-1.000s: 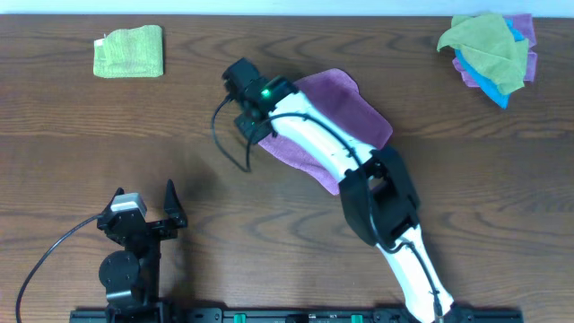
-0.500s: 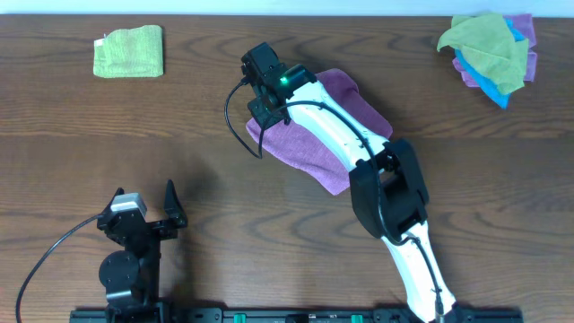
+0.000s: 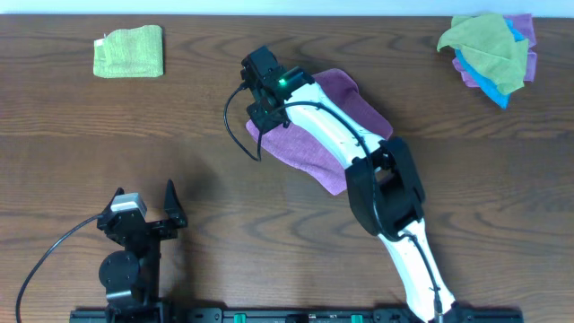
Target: Fold the cloth
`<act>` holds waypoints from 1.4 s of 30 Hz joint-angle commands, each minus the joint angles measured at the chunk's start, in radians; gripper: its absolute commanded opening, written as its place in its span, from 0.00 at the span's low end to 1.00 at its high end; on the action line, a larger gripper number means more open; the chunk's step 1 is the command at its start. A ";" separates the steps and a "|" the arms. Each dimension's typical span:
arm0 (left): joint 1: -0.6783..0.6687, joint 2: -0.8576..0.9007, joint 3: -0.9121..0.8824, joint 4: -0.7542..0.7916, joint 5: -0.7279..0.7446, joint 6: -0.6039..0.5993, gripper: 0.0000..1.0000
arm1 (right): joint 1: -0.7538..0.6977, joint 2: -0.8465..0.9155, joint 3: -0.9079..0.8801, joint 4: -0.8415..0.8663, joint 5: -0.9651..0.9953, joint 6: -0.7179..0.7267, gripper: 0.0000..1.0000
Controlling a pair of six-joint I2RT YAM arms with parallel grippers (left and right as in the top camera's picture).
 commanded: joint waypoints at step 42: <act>-0.006 -0.006 -0.031 -0.016 -0.006 -0.003 0.95 | 0.247 0.080 -0.002 -0.178 -0.082 0.002 0.01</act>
